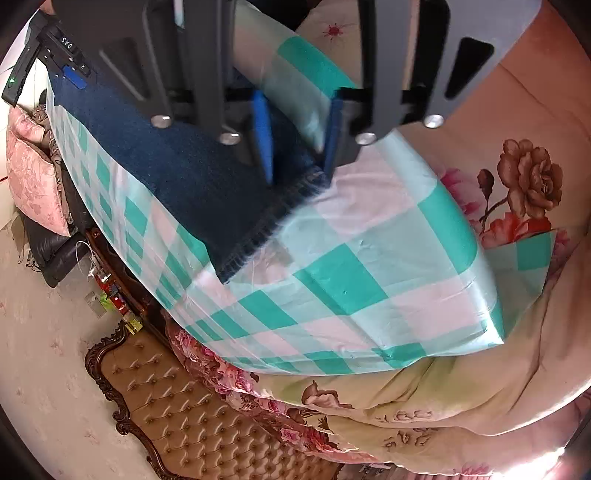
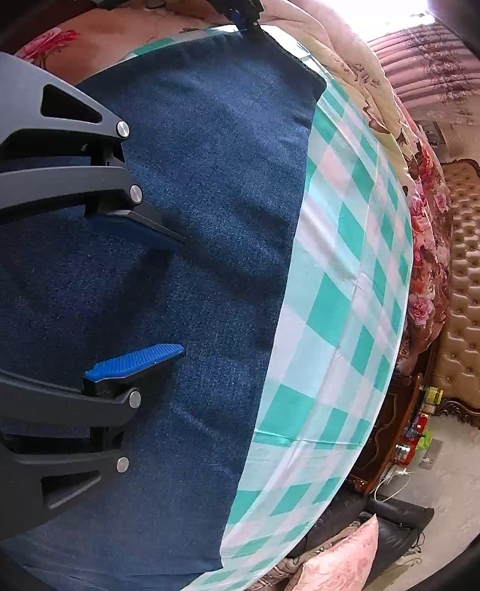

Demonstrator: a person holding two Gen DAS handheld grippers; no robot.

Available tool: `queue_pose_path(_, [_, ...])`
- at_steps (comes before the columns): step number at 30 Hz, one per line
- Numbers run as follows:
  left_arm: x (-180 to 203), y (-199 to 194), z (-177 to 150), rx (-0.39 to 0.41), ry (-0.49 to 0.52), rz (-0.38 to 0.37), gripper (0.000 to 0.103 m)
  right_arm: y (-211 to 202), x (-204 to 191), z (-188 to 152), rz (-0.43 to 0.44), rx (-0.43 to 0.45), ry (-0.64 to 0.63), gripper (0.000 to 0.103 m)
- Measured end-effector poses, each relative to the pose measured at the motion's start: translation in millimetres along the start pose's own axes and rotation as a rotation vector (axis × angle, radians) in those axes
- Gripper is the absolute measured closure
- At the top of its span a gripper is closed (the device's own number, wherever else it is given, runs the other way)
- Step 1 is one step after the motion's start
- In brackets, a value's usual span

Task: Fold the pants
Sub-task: 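Grasp the jeans leg hem with the left gripper, then lift the hem with the left gripper while the right gripper grasps it too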

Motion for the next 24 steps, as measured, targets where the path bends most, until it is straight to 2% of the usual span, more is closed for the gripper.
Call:
queue_pose_path(2, [5,-7,1,0.013,0.007,-0.021,0.086,0,1,1,0.01,-0.008,0.006,0.05])
queue_pose_path(4, [23,-23,2,0.052,0.083,-0.009,0.087,-1,6,3,0.046,-0.021,0.038,0.05])
queue_pose_path(6, [50,-39,0,0.09,0.191,0.026,0.087,-6,15,5,0.088,-0.027,0.09,0.05])
queue_pose_path(9, [115,-65,-16,0.162,0.43,0.085,0.087,-18,34,6,0.145,-0.033,0.177,0.05])
queue_pose_path(10, [149,-74,-32,0.194,0.559,0.118,0.087,-24,44,5,0.162,-0.032,0.213,0.05])
queue_pose_path(13, [220,-83,-83,0.248,0.82,0.152,0.087,-42,81,-3,0.166,-0.012,0.319,0.05])
queue_pose_path(16, [284,-77,-173,0.278,1.093,0.147,0.087,-55,130,-25,0.172,-0.015,0.464,0.05])
queue_pose_path(20, [315,-54,-292,0.232,1.351,0.087,0.086,-67,174,-55,0.151,-0.024,0.545,0.05])
queue_pose_path(22, [315,-42,-329,0.262,1.455,0.131,0.081,-67,182,-63,0.157,-0.035,0.553,0.05])
queue_pose_path(23, [313,-40,-336,0.306,1.478,0.175,0.077,-68,185,-68,0.159,-0.039,0.554,0.05])
queue_pose_path(24, [311,-39,-339,0.332,1.489,0.203,0.063,-68,186,-70,0.164,-0.041,0.554,0.05])
Point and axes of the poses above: each gripper's, at about its wrist camera, not at the fingertips, and y roughly the way its jaws point, x to its right, z to its top, the point moved 4 cm from there along y, roughly the way its jaws point, and after that the axes turned 2 degrees about -z, right-handed, at the moved point
